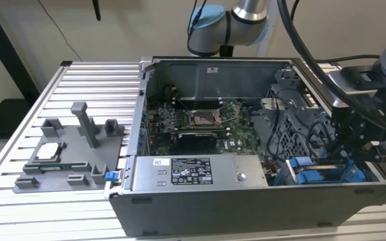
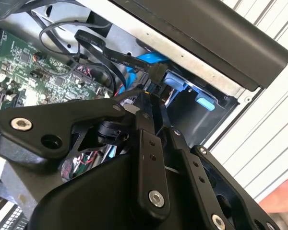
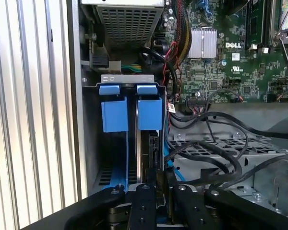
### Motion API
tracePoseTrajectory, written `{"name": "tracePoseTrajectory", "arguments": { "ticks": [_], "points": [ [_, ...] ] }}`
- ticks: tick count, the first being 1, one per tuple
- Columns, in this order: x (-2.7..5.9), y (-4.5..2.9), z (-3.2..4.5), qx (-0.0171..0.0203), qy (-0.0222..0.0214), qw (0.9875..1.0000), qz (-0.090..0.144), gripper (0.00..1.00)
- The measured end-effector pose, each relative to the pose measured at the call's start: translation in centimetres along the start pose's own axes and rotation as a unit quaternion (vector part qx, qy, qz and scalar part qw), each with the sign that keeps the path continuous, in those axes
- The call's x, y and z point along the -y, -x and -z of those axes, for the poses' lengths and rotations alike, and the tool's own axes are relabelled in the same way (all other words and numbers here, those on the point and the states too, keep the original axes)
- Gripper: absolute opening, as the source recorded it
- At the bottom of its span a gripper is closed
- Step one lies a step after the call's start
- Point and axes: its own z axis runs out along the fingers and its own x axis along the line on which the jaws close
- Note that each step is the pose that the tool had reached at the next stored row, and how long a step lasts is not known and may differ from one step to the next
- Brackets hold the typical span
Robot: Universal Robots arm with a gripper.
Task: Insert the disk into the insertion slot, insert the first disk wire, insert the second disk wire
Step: 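Insert the first disk wire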
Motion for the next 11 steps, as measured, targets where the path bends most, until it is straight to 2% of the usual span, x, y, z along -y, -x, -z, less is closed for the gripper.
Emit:
{"name": "tracePoseTrajectory", "arguments": {
  "ticks": [11],
  "points": [
    [0.06, -0.02, -0.19, -0.0001, -0.0003, 1.0000, -0.003, 0.00]
  ]
}}
